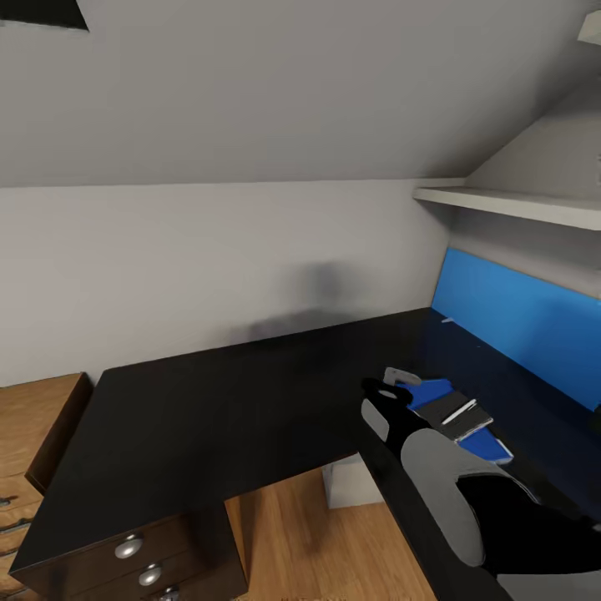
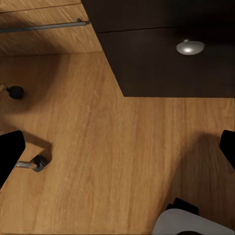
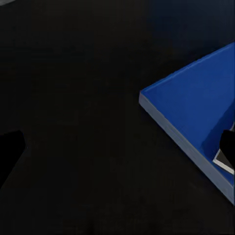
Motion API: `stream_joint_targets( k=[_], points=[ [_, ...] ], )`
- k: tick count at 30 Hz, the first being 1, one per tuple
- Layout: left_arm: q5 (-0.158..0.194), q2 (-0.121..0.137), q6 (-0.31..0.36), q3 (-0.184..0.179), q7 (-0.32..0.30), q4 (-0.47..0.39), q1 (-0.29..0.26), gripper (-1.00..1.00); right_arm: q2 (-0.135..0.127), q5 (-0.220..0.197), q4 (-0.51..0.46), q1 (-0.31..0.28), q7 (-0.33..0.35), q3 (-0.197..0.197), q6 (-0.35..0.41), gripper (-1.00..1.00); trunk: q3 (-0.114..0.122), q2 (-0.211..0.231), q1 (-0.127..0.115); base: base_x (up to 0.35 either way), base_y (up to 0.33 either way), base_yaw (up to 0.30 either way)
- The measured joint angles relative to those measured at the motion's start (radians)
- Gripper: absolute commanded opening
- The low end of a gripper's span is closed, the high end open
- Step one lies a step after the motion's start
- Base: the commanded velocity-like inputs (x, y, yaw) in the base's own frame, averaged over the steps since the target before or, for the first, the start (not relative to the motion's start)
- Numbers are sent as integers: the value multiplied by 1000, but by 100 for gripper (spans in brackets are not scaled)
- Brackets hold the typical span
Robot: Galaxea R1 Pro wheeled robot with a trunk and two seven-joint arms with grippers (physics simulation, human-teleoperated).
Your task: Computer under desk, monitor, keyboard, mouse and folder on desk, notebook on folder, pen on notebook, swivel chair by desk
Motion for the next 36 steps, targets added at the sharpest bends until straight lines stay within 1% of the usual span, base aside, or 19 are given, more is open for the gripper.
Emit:
stream_joint_targets(
  k=[2,5,9,10,13,18,24,31,34,35,36],
  points=[
    [0,0,0,0,0,0,0,100,8,4,1,1,-1,0,-5,100,0,0,0,-293,0,0],
    [2,0,1,2,0,1,0,100,41,9,4,11,-5,1,-11,100,0,0,0,-327,0,48],
    [3,1,3,5,1,1,0,100,41,18,4,27,-3,7,-12,100,0,0,0,-333,0,200],
    [5,2,59,8,2,1,0,100,41,58,5,43,1,33,-21,100,0,0,0,-335,0,271],
    [5,10,120,8,3,0,0,100,42,75,6,57,3,45,-65,100,0,0,0,-335,0,277],
    [5,13,132,7,3,0,0,100,42,79,5,73,1,66,-118,100,0,0,0,-335,0,276],
    [4,16,137,7,3,-4,0,100,42,79,6,86,-5,111,-197,100,5,0,0,-336,0,236],
    [4,19,137,6,3,-5,0,100,42,79,6,89,-10,119,-210,100,10,0,0,-334,0,108],
    [3,18,133,6,2,-5,0,100,42,80,5,93,-9,121,-212,100,10,0,0,-84,0,4],
    [2,16,129,5,2,-5,0,100,42,83,5,93,-9,125,-212,100,10,0,0,-7,0,0],
    [1,12,126,3,2,-6,0,100,42,95,6,99,-8,137,-219,100,12,0,0,-5,0,0]
  ],
)
